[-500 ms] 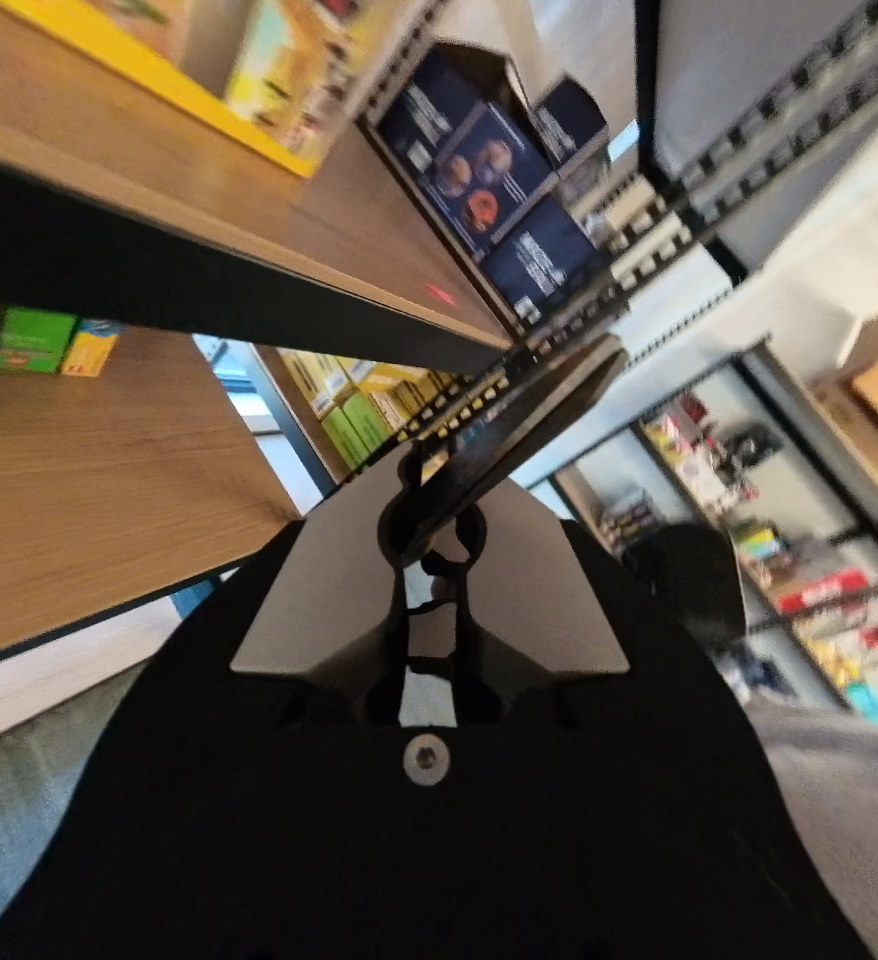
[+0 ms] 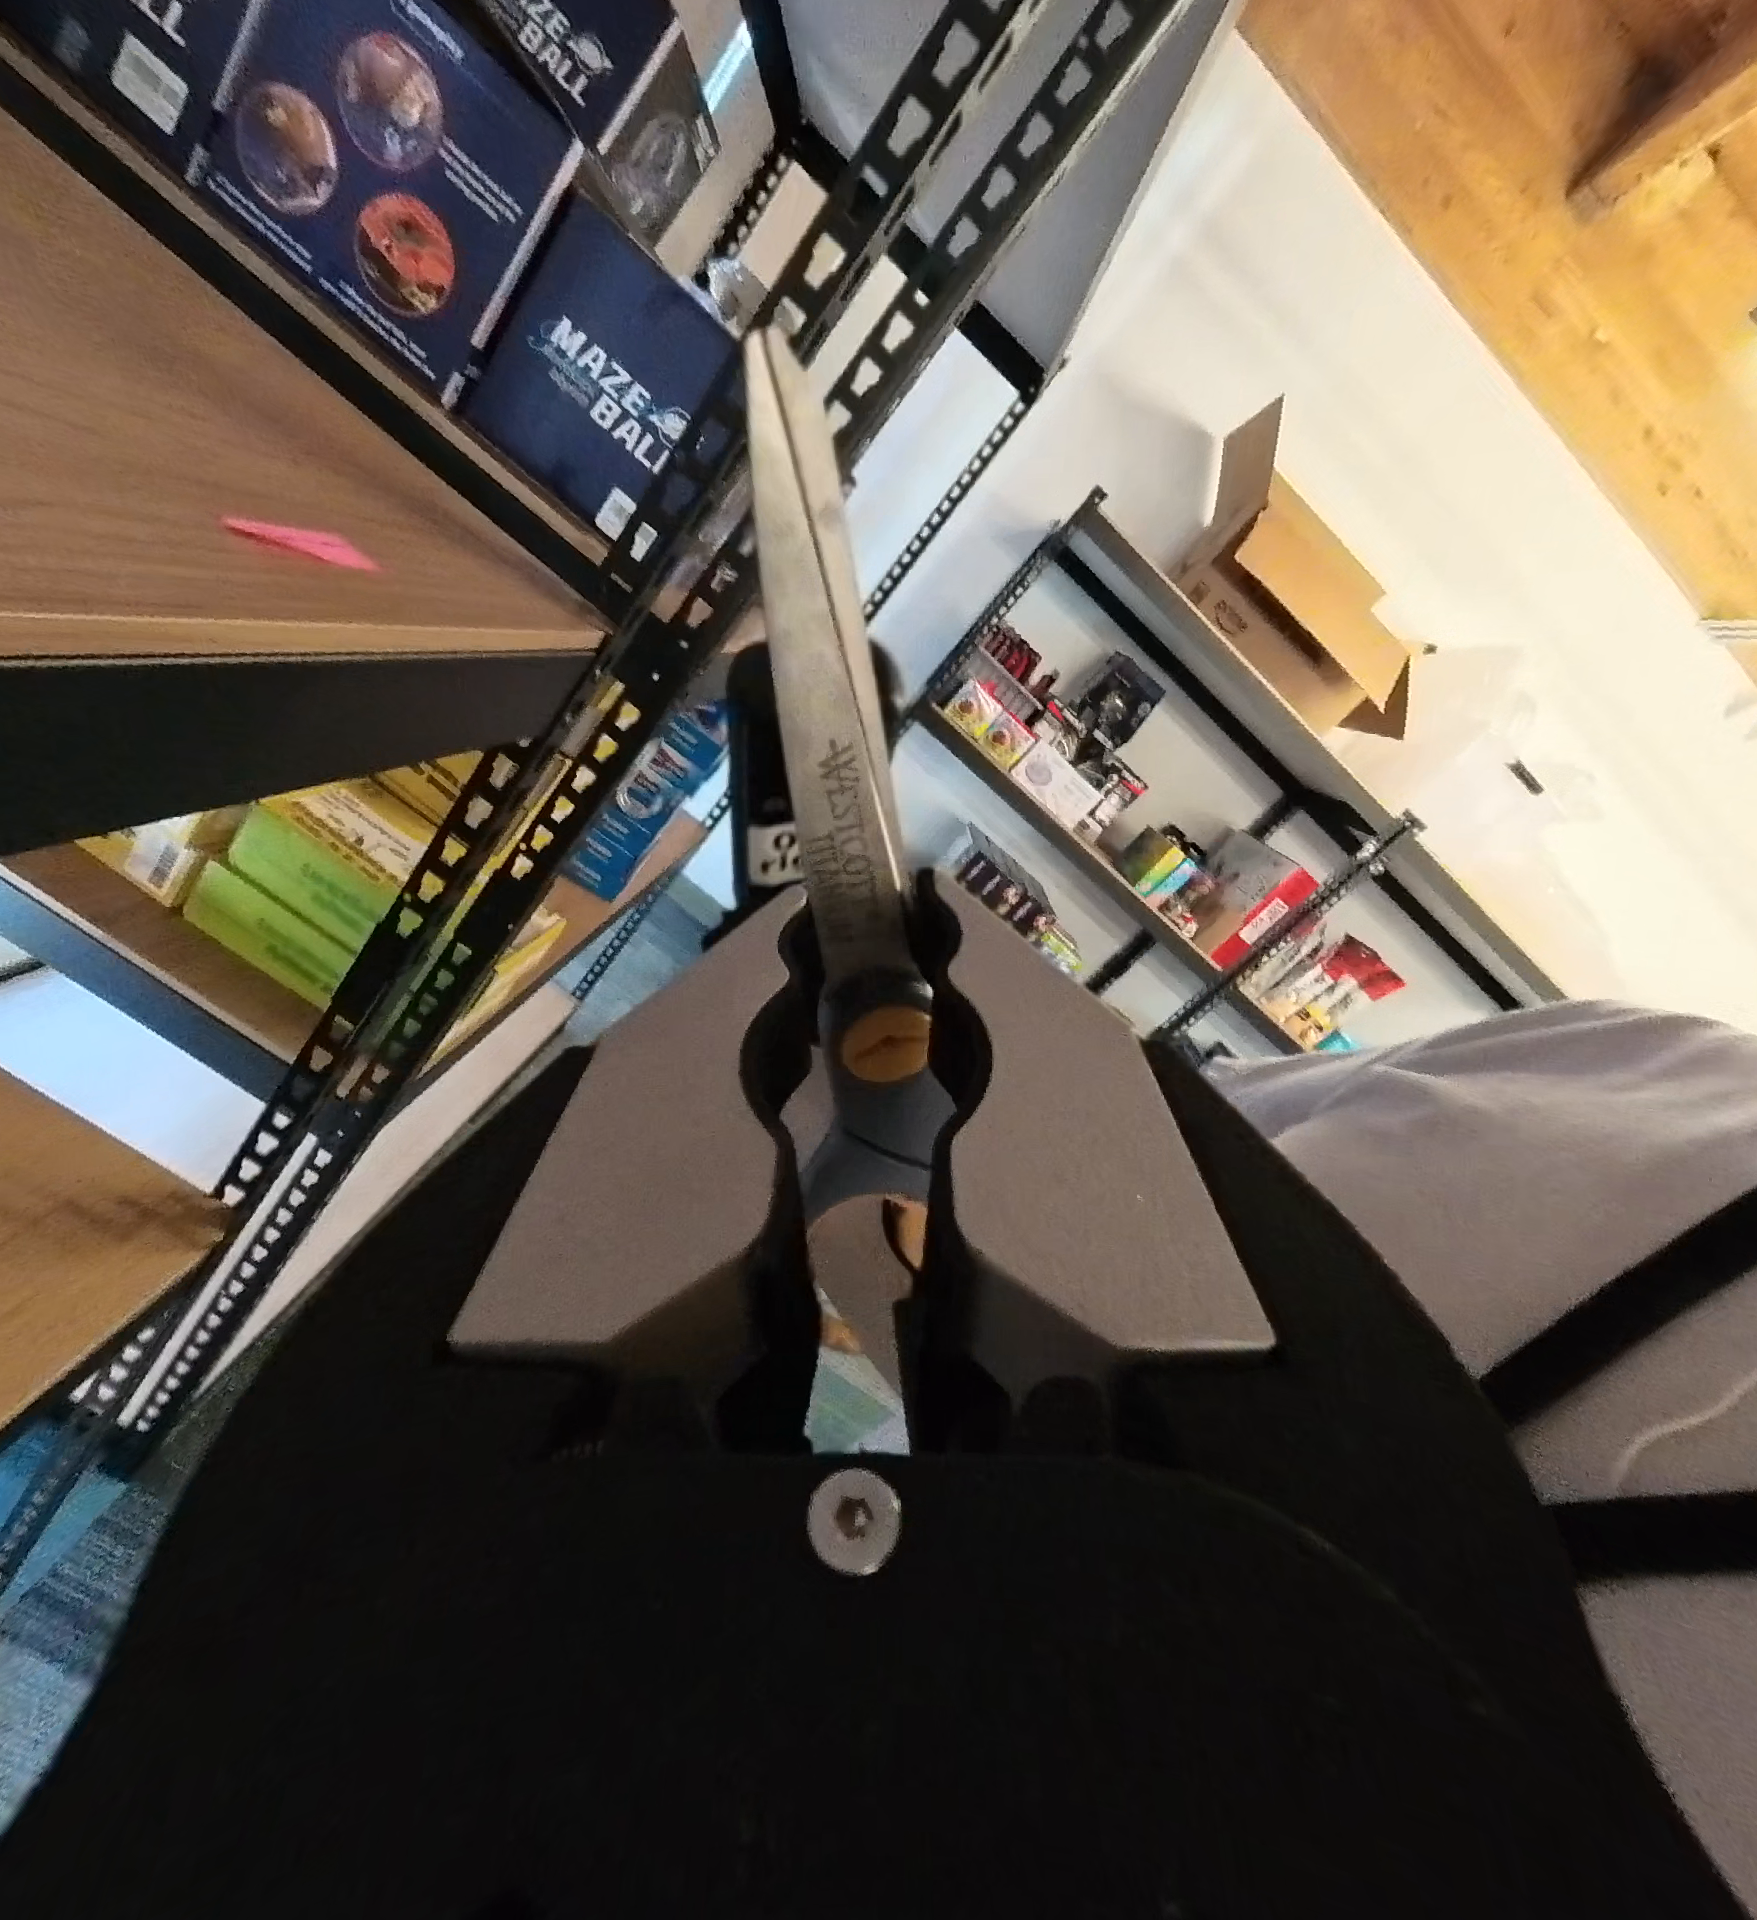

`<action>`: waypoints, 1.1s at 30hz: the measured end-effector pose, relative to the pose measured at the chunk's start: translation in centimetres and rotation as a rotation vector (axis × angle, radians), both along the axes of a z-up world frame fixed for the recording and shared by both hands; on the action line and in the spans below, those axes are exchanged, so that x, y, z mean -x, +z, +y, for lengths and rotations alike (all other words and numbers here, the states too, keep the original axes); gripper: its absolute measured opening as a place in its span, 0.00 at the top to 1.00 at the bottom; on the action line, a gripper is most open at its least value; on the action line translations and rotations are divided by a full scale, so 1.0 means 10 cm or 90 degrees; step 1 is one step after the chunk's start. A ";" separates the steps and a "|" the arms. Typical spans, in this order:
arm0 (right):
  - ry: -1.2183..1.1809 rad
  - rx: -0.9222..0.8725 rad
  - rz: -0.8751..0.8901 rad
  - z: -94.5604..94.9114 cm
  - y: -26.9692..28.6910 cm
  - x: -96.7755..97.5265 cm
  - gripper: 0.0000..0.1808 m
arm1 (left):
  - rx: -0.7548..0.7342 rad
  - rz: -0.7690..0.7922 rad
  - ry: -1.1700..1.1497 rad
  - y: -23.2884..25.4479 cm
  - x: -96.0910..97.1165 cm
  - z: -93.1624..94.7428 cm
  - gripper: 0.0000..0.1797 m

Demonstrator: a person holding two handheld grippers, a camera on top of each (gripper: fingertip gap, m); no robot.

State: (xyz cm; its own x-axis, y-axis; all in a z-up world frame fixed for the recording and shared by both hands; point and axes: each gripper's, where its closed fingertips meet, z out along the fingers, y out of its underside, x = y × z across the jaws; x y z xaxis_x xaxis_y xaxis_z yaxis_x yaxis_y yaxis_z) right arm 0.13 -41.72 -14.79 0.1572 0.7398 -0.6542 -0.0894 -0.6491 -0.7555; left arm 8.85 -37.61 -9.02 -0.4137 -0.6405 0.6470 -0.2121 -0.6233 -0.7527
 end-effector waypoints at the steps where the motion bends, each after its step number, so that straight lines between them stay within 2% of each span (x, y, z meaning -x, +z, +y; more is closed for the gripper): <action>1: 0.002 0.003 0.044 -0.03 0.04 -0.04 0.88 | -0.003 -0.001 0.007 0.00 -0.06 -0.02 0.92; 2: -0.003 0.006 0.090 -0.05 0.09 -0.08 0.84 | -0.008 0.000 0.014 0.00 -0.12 -0.03 0.92; 4: -0.017 -0.002 0.171 -0.08 0.17 -0.17 0.84 | -0.018 0.004 0.015 0.00 -0.22 -0.07 0.92; 6: -0.030 -0.009 0.201 -0.10 0.19 -0.24 0.83 | -0.025 0.015 0.007 -0.01 -0.31 -0.12 0.91; 7: -0.041 -0.005 0.204 -0.09 0.20 -0.27 0.78 | -0.026 0.020 0.005 -0.02 -0.35 -0.14 0.90; 11: -0.039 -0.013 0.164 -0.16 0.29 -0.35 0.75 | -0.018 -0.014 0.004 0.13 -0.40 -0.18 0.89; 14: -0.026 -0.007 0.125 -0.19 0.41 -0.41 0.61 | -0.037 -0.041 0.017 0.26 -0.40 -0.18 0.86; 15: -0.014 -0.006 0.103 -0.20 0.43 -0.41 0.61 | -0.037 -0.051 0.023 0.31 -0.39 -0.17 0.86; 16: -0.007 0.001 0.082 -0.19 0.46 -0.43 0.72 | -0.032 -0.064 0.024 0.37 -0.39 -0.15 0.87; 18: 0.042 0.017 0.113 -0.24 0.66 -0.46 0.77 | -0.023 -0.095 0.021 0.52 -0.35 -0.09 0.86; 20: 0.067 0.032 0.124 -0.22 0.82 -0.51 0.77 | -0.051 -0.106 0.059 0.62 -0.31 0.08 0.76; 22: 0.073 0.030 0.084 -0.15 0.89 -0.58 0.77 | -0.089 -0.116 0.119 0.70 -0.19 0.36 0.65; 25: 0.065 0.031 -0.015 -0.01 0.92 -0.72 0.77 | -0.149 -0.143 0.251 0.77 0.06 0.93 0.62; 28: 0.079 0.071 -0.064 0.14 1.06 -0.89 0.77 | -0.248 -0.138 0.396 0.72 0.15 1.52 0.59; 33: 0.133 0.087 -0.141 0.50 1.37 -1.13 0.77 | -0.389 -0.178 0.436 0.80 -0.03 1.82 0.59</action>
